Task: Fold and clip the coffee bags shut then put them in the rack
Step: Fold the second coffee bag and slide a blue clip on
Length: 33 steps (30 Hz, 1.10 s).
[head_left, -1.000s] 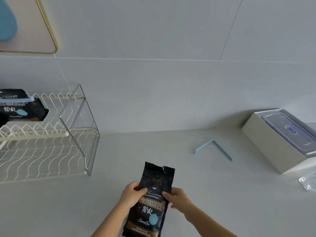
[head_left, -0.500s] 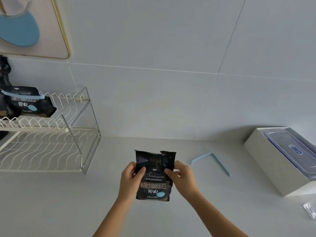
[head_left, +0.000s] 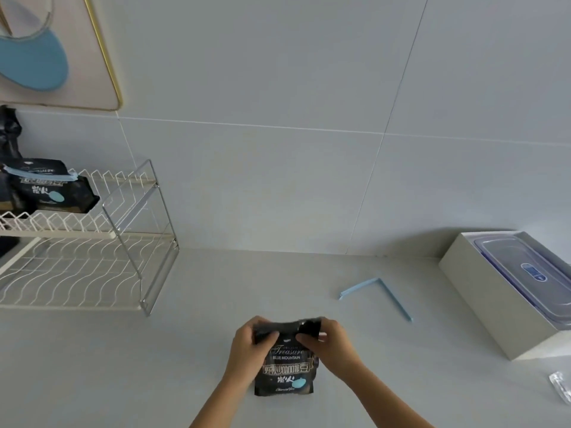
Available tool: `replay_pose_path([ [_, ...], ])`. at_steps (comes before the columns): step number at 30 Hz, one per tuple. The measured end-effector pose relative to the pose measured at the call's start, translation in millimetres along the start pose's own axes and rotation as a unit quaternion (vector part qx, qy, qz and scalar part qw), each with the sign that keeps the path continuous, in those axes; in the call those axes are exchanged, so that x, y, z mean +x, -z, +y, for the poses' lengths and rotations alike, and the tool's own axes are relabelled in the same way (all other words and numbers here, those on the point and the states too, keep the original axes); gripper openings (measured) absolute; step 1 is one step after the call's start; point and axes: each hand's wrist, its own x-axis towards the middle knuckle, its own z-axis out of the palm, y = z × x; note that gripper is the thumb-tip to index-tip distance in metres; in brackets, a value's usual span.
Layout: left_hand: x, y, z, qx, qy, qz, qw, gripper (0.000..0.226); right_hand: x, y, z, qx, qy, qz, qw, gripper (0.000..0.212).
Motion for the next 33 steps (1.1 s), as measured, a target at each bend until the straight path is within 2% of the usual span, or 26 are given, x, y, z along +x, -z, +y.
replay_pose_path([
  [2,0,0,-1,0.002,-0.019,-0.011,1.0,0.02,3,5,0,-0.004,0.056,0.027,0.998,0.034],
  [3,1,-1,-3,0.008,-0.007,-0.019,1.0,0.019,4,7,2,-0.018,0.054,0.023,0.998,0.032],
  [6,-2,-7,-5,-0.005,0.034,-0.009,0.999,0.012,5,10,1,-0.022,0.008,0.003,1.0,0.006],
  [10,9,-1,1,-0.04,-0.023,0.012,0.999,0.01,7,8,-4,-0.011,0.09,0.044,0.995,0.009],
  [13,16,-6,9,-0.028,0.021,-0.001,0.999,0.005,9,6,4,-0.019,0.043,0.019,0.999,0.007],
  [16,24,-9,14,-0.053,0.04,0.004,0.998,0.008,16,11,8,-0.086,0.064,0.063,0.992,0.014],
  [18,30,-5,18,-0.068,0.028,-0.022,0.997,0.012,18,12,7,-0.05,0.093,0.094,0.99,0.014],
  [19,33,-5,18,-0.071,0.033,-0.037,0.996,0.013,18,12,8,-0.035,0.084,0.094,0.991,0.015],
  [21,33,-11,18,-0.058,0.059,-0.044,0.996,0.013,18,12,13,-0.061,0.055,0.056,0.995,0.03],
  [23,28,-17,13,-0.055,0.058,-0.016,0.997,0.015,19,12,17,-0.079,0.035,0.027,0.996,0.04],
  [25,27,-18,12,-0.062,0.025,-0.001,0.998,0.018,21,15,18,-0.066,0.037,0.036,0.996,0.042],
  [28,25,-12,6,-0.082,0.023,0.02,0.996,0.008,18,18,24,-0.008,0.015,0.054,0.998,0.048],
  [31,24,-5,6,-0.097,0.012,0.067,0.993,0.006,14,20,32,0.053,0.001,0.11,0.993,0.042],
  [33,24,-3,10,-0.102,0.013,0.068,0.992,0.008,15,22,37,0.097,0.002,0.137,0.986,0.041],
])
